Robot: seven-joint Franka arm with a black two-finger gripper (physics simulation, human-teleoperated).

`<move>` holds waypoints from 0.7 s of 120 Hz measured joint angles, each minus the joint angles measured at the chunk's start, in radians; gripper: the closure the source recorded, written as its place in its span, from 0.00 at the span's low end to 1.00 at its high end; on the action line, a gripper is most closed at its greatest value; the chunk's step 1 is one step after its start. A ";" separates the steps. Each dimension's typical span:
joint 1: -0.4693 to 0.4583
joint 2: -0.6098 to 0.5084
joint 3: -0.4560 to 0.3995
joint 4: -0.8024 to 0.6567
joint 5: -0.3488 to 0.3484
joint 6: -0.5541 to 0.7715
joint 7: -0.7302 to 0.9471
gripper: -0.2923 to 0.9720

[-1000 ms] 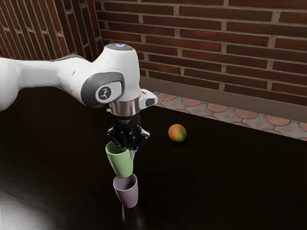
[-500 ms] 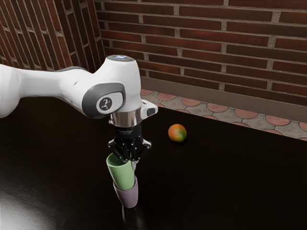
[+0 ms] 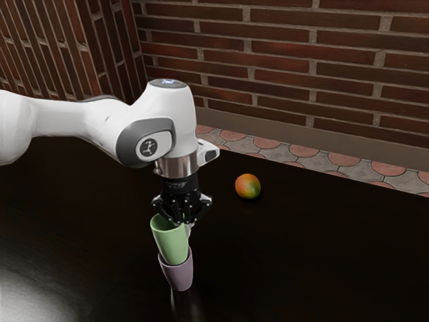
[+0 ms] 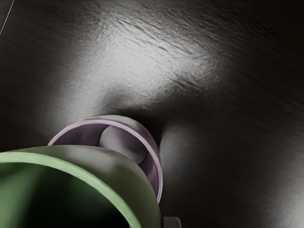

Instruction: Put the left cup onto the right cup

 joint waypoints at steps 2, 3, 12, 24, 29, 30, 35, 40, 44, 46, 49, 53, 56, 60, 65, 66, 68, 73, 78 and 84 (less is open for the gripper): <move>0.000 0.001 0.000 0.000 0.000 0.002 -0.001 0.85; 0.000 0.002 0.000 0.000 0.000 0.002 -0.001 0.85; 0.000 0.007 0.000 -0.005 0.001 0.007 -0.004 0.85; 0.001 0.017 0.001 -0.008 0.001 0.012 -0.007 0.85; 0.001 0.021 0.001 -0.009 0.001 0.016 -0.008 0.85; 0.001 0.022 0.001 -0.009 0.001 0.017 -0.008 0.85; 0.000 0.026 0.002 -0.010 0.001 0.021 -0.009 0.85; 0.000 0.028 0.003 -0.011 0.001 0.025 -0.011 0.85; 0.000 0.030 0.004 -0.012 0.001 0.027 -0.011 0.84; 0.001 0.029 0.003 -0.012 0.001 0.030 -0.011 0.81; 0.003 0.028 0.001 -0.012 0.000 0.034 -0.011 0.77; 0.005 0.026 0.001 -0.012 0.000 0.038 -0.011 0.71; 0.006 0.025 0.000 -0.013 0.000 0.041 -0.011 0.66; 0.007 0.020 0.000 -0.013 0.000 0.043 -0.011 0.60; 0.009 0.015 0.000 -0.013 0.000 0.044 -0.011 0.54; 0.009 0.014 0.000 -0.013 0.000 0.045 -0.011 0.53; 0.009 0.012 0.000 -0.013 0.000 0.045 -0.010 0.50; 0.010 0.008 -0.001 -0.013 -0.001 0.046 -0.010 0.45; 0.010 0.003 -0.001 -0.015 -0.001 0.047 -0.010 0.41; 0.009 -0.004 -0.001 -0.017 -0.001 0.046 -0.010 0.38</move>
